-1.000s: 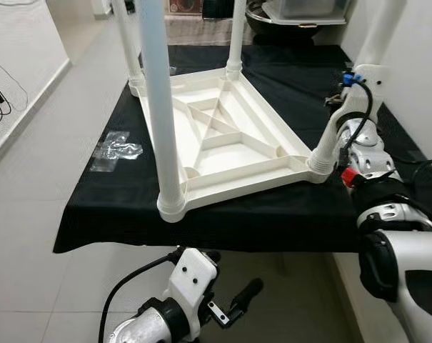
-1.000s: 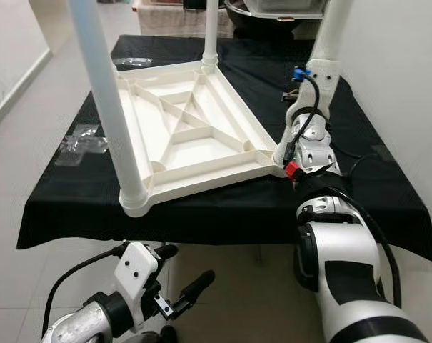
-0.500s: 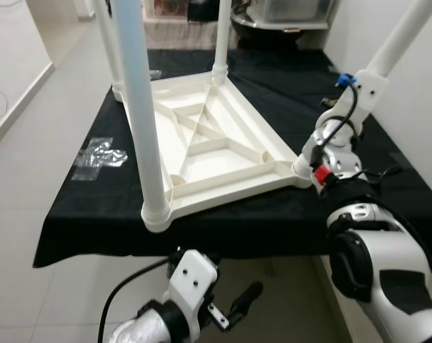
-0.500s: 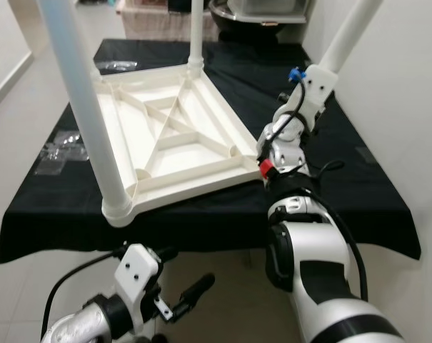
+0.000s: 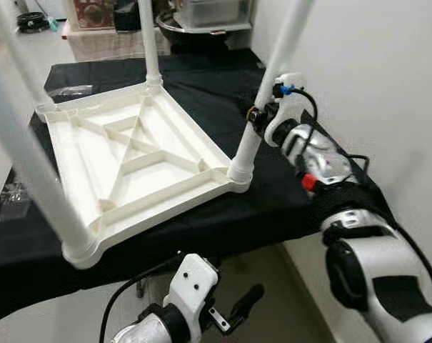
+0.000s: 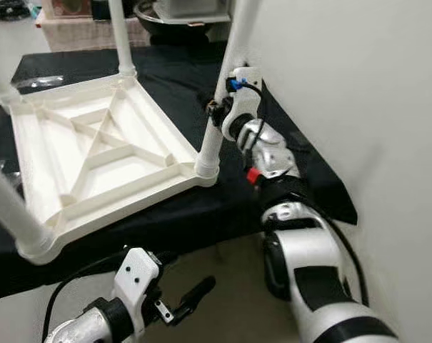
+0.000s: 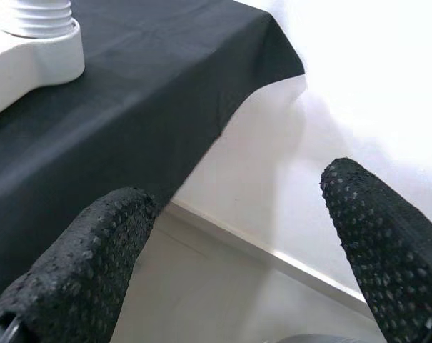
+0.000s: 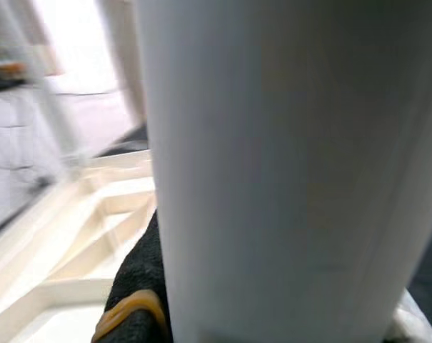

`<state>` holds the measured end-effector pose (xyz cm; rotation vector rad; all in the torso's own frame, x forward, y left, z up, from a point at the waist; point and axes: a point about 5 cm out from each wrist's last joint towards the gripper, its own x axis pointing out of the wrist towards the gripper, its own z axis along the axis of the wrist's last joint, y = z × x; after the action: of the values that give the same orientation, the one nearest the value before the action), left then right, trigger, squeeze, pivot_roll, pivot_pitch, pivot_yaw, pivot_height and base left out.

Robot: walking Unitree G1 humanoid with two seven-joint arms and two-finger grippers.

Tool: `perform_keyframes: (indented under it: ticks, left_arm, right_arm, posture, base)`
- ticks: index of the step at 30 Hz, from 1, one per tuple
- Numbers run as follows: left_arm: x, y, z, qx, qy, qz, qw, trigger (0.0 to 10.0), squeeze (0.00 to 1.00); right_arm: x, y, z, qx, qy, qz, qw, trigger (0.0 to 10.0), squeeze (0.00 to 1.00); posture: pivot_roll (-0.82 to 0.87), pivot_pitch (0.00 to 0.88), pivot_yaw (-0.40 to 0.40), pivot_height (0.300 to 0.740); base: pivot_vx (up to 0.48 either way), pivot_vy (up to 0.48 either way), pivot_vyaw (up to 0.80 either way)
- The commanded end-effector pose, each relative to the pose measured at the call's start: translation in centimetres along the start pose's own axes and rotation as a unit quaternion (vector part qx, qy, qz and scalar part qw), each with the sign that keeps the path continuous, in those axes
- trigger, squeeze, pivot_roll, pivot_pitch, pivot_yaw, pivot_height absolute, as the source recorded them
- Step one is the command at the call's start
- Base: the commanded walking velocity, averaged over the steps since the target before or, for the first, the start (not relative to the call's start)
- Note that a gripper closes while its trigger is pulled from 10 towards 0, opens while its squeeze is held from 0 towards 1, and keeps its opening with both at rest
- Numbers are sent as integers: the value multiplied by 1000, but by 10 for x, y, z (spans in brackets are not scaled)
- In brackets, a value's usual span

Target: Building children table

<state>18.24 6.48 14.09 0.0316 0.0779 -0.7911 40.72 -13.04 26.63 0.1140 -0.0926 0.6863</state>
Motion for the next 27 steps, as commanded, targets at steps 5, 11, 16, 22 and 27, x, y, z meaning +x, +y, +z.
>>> perform_keyframes:
  ticks: [5, 11, 16, 22, 27]
  left_arm:
    - [0, -1, -2, -2, 5, 2, 1000, 10000, 0]
    - [-2, -3, 0, -3, 2, 3, 1000, 10000, 0]
    - [-3, -4, 3, -4, -1, 1, 1000, 10000, 0]
    - [-6, -7, 6, -8, -4, -1, 1000, 10000, 0]
    - [-8, -12, 9, -12, -9, 1, 1000, 10000, 0]
  right_arm:
    - [-20, 10, -44, 16, 87, 185, 979, 10000, 0]
    - [-28, 23, -26, -36, 73, 329, 941, 10000, 0]
    - [-25, 33, -23, -63, 88, 383, 917, 10000, 0]
    - [-18, 45, -18, -86, 104, 438, 889, 10000, 0]
    - [5, 63, -11, -72, 100, 442, 889, 10000, 0]
  posture:
    - [95, 180, -14, 740]
    - [100, 198, -16, 740]
    - [101, 212, -15, 740]
    - [101, 234, -21, 740]
    - [93, 261, -34, 740]
  base:
    - [0, 0, 0]
    - [0, 0, 0]
    - [0, 0, 0]
    - [0, 0, 0]
    - [0, 0, 0]
